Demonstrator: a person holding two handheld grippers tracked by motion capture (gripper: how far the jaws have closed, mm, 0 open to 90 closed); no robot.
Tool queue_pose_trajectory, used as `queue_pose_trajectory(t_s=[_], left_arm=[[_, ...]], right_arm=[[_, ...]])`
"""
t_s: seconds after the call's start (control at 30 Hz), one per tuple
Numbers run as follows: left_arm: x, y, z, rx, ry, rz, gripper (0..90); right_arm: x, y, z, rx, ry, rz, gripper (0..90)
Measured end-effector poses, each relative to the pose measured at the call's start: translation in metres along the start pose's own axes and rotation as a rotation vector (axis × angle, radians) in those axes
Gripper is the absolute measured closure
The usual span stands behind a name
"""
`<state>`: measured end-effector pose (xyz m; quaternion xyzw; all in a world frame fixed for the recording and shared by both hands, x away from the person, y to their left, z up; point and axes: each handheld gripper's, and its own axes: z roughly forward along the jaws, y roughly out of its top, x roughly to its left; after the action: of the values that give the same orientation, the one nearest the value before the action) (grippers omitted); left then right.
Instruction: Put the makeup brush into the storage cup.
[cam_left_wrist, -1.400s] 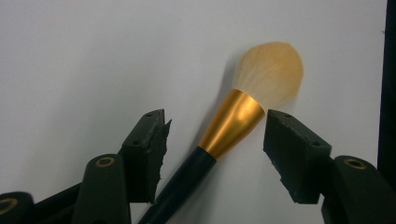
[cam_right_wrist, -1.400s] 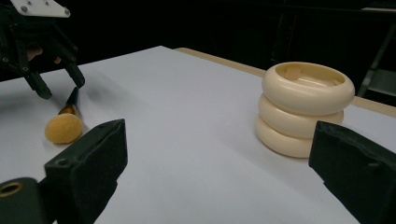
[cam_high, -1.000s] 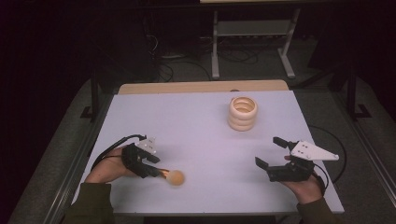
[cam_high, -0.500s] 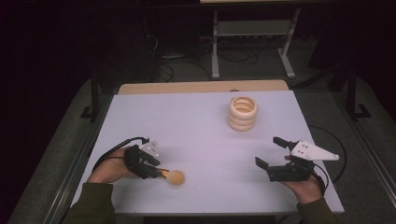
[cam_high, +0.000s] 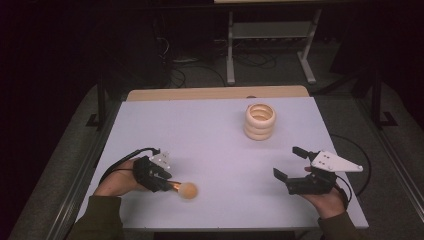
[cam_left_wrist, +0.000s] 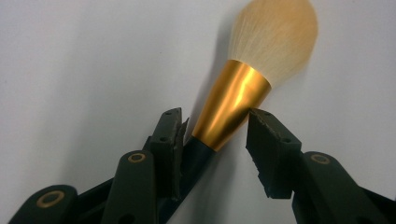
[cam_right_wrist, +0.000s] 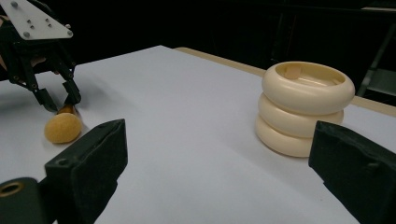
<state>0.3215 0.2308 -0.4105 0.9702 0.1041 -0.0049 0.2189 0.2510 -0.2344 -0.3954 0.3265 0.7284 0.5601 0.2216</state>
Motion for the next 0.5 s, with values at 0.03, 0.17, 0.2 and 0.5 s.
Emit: queue_pose_trajectory(t_s=[0.03,0.17,0.2,0.5], left_arm=[[0.0000,0.0000,0.0000,0.000,0.000,0.000,57.1],[0.0001,-0.0006,0.0002,0.000,-0.005,-0.001,57.7],[0.0000,-0.0008,0.0004,0.001,-0.007,-0.002,58.0],[-0.0004,-0.0009,0.0014,0.008,-0.011,0.007,61.8]], right_arm=[[0.0000,0.0000,0.0000,0.000,0.000,0.000,3.8],[-0.0001,0.0000,0.0001,0.000,0.000,-0.003,3.8],[-0.0001,-0.0001,0.0002,0.000,-0.001,-0.003,3.8],[-0.0002,-0.0001,0.0001,0.002,-0.003,0.000,3.8]])
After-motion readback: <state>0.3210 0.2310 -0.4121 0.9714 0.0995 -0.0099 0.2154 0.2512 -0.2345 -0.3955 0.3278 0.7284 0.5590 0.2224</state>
